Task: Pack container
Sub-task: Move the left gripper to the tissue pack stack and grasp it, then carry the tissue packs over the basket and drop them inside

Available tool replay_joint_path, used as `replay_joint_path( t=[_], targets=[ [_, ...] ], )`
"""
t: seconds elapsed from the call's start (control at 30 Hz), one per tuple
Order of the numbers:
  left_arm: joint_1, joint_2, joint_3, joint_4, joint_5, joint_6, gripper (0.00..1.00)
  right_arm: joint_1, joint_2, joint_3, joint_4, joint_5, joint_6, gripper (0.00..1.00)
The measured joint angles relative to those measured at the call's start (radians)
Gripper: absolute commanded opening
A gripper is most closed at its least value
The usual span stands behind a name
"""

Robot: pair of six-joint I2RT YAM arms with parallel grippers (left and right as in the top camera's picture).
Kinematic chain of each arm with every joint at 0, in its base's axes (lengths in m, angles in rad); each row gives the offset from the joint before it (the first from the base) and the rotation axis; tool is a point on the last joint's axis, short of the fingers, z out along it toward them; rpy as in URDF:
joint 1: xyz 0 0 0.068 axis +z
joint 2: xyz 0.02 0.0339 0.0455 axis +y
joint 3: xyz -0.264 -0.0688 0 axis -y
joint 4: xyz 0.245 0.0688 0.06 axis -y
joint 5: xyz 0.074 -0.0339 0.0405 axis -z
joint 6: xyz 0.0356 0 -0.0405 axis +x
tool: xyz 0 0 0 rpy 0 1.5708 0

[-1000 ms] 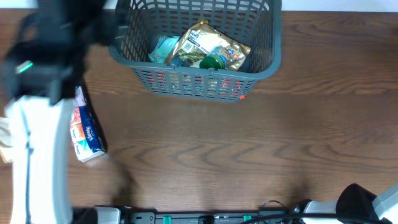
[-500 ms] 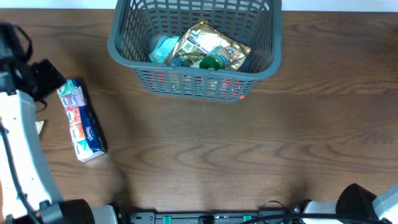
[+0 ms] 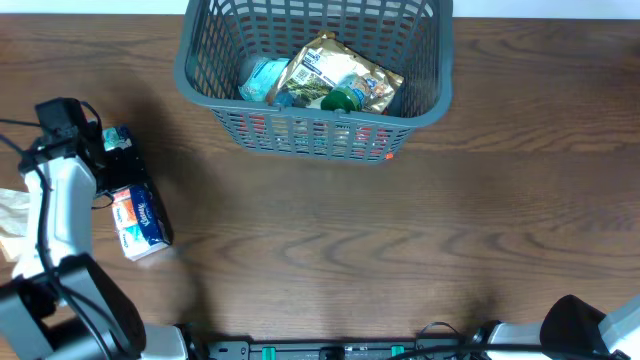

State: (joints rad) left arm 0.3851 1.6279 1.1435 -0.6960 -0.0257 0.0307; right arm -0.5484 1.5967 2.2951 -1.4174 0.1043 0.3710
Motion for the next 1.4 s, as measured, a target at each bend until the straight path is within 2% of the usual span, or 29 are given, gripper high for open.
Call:
replay_joint_path(
  t=[0.3, 0.53, 0.7, 0.8, 0.83, 0.9, 0.93, 1.13, 1.4],
  targets=[
    [0.000, 0.174, -0.001, 0.097, 0.035, 0.098, 0.99, 0.000, 0.000, 0.000, 0.000, 0.000, 0.000, 0.99],
    [0.000, 0.267, 0.000, 0.116, 0.064, 0.109, 0.98, 0.000, 0.000, 0.000, -0.005, 0.000, -0.001, 0.99],
    [0.000, 0.268, 0.001, 0.093, 0.080, 0.105, 0.50, 0.000, 0.000, 0.000, -0.015, 0.000, -0.016, 0.99],
    [0.000, 0.266, 0.007, 0.053, 0.092, 0.101, 0.42, 0.000, 0.000, 0.000, -0.016, 0.000, -0.020, 0.99],
    [0.000, 0.263, 0.011, 0.034, 0.097, 0.095, 0.35, 0.000, 0.000, 0.000, -0.016, 0.000, -0.020, 0.99],
    [0.000, 0.252, 0.017, -0.004, 0.105, 0.068, 0.10, 0.000, 0.000, 0.000, -0.016, 0.000, -0.023, 0.99],
    [0.000, 0.241, 0.022, -0.030, 0.114, 0.056, 0.06, 0.000, 0.000, 0.000, -0.016, 0.000, -0.023, 0.99],
    [-0.003, 0.080, 0.129, -0.183, 0.177, 0.029, 0.06, 0.000, 0.000, 0.000, -0.016, -0.001, -0.031, 0.99],
    [-0.105, -0.170, 0.487, -0.270, 0.195, 0.017, 0.05, 0.000, 0.000, 0.000, -0.016, -0.003, -0.040, 0.99]
  ],
)
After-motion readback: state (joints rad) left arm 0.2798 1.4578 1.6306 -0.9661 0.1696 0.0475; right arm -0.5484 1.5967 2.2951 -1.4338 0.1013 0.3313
